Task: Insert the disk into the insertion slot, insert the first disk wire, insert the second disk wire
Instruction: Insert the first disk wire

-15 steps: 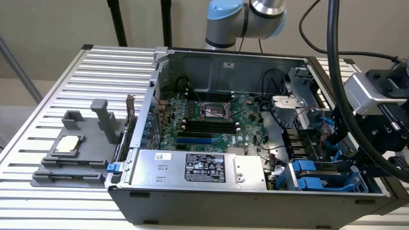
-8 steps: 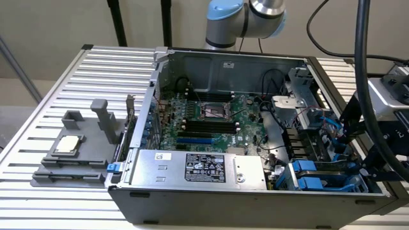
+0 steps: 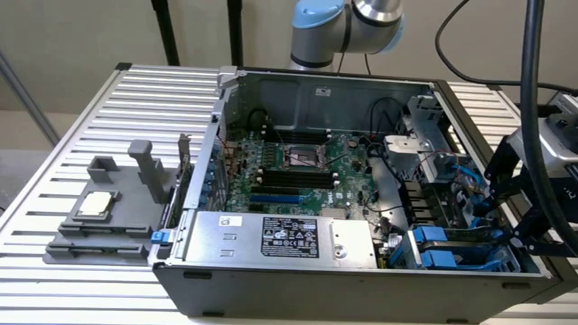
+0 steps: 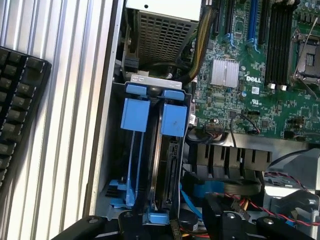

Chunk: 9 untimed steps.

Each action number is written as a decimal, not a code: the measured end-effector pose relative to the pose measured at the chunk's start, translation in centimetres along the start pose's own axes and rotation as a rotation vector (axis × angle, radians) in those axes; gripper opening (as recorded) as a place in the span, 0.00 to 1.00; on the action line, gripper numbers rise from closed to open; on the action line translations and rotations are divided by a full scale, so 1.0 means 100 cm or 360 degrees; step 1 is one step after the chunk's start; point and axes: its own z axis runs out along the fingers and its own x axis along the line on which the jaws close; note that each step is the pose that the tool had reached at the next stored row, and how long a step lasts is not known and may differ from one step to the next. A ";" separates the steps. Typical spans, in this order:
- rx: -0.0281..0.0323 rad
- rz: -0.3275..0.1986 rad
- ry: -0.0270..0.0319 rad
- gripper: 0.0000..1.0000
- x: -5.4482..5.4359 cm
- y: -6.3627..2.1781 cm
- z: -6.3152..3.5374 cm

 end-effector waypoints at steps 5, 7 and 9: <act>-0.00074 -0.0019 -0.00032 0.41 0.000 -0.0017 0.0001; -0.00096 -0.0028 -0.00034 0.38 0.000 -0.0023 0.0000; -0.00119 -0.0039 -0.00036 0.38 0.000 -0.0028 0.0001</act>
